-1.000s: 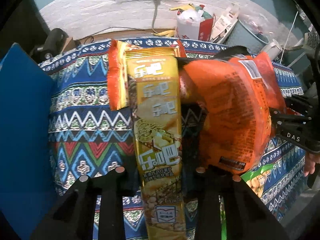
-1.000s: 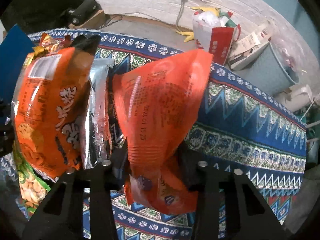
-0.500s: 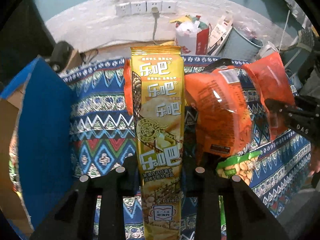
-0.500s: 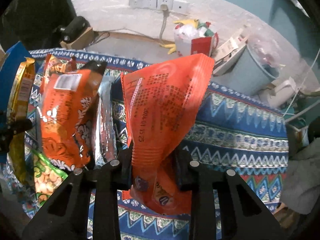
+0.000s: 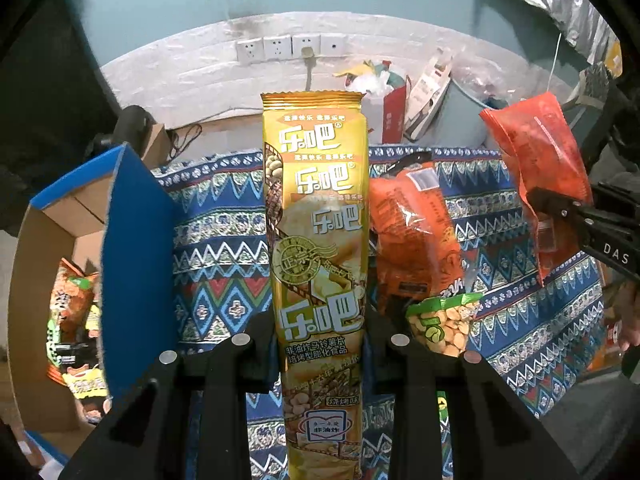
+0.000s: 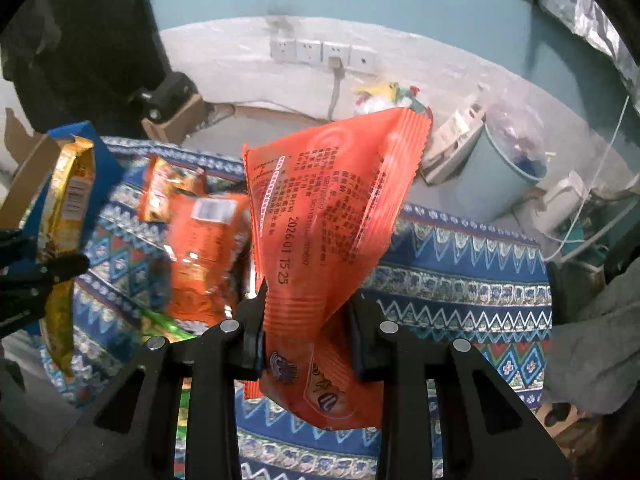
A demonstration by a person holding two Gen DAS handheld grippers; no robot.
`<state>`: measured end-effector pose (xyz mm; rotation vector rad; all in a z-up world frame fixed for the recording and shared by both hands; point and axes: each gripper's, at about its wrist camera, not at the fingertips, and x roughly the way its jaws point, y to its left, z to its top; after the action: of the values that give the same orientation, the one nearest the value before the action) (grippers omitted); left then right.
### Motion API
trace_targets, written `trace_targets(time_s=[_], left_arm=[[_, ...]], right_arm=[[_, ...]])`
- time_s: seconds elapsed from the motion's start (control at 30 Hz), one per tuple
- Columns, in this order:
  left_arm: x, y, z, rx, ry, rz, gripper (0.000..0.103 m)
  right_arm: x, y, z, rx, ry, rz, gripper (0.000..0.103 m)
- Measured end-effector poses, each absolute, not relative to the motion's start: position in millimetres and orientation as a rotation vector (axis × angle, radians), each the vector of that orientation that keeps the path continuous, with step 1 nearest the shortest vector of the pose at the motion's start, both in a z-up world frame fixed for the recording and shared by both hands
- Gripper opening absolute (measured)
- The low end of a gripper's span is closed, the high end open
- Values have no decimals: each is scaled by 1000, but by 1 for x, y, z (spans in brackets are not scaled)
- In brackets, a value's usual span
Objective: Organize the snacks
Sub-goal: 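Lift yellow-gold bar with left tool while right tool lifts orange bag toward box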
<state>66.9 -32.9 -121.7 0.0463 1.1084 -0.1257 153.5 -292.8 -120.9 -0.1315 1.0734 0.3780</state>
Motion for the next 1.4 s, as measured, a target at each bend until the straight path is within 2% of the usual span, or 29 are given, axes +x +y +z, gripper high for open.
trace_targets(time_s=[0.53, 1.4], left_arm=[[32, -9, -76, 82, 1003, -107, 31], [9, 80, -43, 2, 913, 5, 31]], right_arm=[[128, -251, -65, -110, 975, 498, 28], [127, -145, -34, -145, 918, 687, 29]])
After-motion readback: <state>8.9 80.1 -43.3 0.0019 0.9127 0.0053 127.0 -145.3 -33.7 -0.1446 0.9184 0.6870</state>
